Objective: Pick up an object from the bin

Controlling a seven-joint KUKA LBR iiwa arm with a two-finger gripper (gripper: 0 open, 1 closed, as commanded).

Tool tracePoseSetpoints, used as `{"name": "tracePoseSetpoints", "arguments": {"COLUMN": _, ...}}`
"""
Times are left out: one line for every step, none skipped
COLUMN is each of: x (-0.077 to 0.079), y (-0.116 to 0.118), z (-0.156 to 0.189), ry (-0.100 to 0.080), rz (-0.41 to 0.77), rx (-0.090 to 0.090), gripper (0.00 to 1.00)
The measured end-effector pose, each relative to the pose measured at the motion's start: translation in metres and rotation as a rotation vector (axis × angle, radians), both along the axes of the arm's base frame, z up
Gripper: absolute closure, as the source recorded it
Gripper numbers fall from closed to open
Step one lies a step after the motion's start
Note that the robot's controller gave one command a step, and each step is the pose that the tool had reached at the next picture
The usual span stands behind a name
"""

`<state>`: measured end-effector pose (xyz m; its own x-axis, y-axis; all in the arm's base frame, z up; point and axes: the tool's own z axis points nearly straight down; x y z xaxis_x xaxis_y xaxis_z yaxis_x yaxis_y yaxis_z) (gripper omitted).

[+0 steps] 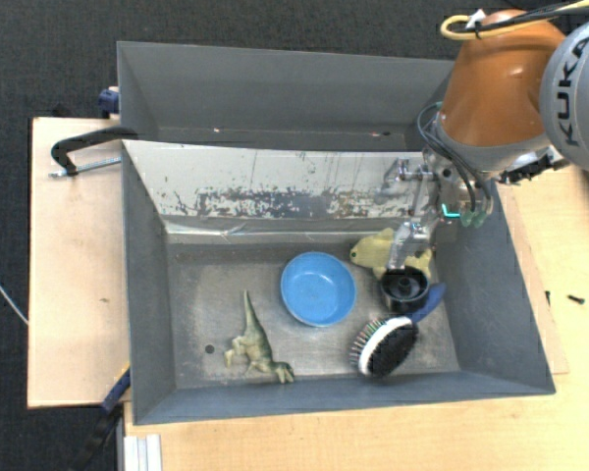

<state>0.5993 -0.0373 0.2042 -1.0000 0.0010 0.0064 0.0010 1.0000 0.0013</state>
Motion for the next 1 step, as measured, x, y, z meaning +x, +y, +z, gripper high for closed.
{"name": "tracePoseSetpoints", "arguments": {"x": -0.01, "y": -0.0574, "z": -0.1171, "ry": -0.007, "rz": -0.19, "rx": 0.001, "gripper": 0.0}}
